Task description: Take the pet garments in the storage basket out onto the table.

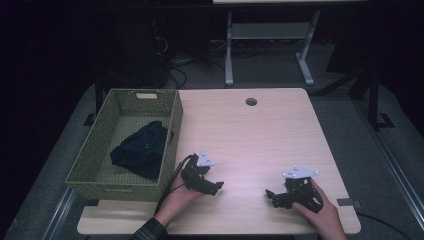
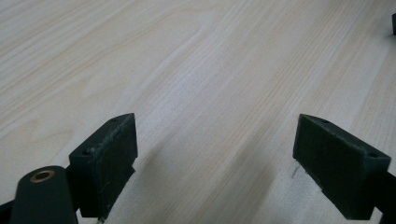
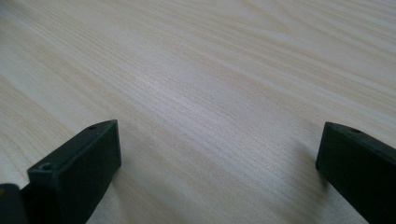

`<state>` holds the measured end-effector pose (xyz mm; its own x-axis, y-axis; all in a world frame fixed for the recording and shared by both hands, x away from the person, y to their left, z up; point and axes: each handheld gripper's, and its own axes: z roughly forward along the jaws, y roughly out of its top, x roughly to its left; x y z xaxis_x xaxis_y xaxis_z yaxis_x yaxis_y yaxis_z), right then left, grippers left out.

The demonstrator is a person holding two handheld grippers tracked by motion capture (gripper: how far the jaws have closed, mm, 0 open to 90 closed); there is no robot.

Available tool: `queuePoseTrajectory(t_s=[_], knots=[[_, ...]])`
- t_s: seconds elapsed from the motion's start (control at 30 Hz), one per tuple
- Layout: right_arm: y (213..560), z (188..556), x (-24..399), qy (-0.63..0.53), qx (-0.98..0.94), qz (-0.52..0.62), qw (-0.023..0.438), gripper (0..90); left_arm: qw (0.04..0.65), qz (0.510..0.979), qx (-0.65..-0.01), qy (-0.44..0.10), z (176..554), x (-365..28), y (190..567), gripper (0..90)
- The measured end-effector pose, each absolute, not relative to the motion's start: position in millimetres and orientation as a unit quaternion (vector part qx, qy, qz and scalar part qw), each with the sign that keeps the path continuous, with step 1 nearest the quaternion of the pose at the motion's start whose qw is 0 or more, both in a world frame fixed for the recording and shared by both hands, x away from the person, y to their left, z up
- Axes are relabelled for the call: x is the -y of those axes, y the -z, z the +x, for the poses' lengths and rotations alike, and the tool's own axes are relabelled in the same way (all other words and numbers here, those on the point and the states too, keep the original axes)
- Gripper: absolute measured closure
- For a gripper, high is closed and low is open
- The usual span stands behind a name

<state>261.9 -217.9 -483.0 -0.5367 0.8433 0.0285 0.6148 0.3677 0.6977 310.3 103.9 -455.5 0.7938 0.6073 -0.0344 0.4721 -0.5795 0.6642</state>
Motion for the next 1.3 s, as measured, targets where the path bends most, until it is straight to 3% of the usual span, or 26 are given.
queuePoseTrajectory(t_s=[1.3], knots=[[483.0,261.9,217.9,-0.337,-0.809,0.451,0.170,0.0,0.352,0.878,-0.309,-0.096,317.0,-107.7,411.1,13.7]])
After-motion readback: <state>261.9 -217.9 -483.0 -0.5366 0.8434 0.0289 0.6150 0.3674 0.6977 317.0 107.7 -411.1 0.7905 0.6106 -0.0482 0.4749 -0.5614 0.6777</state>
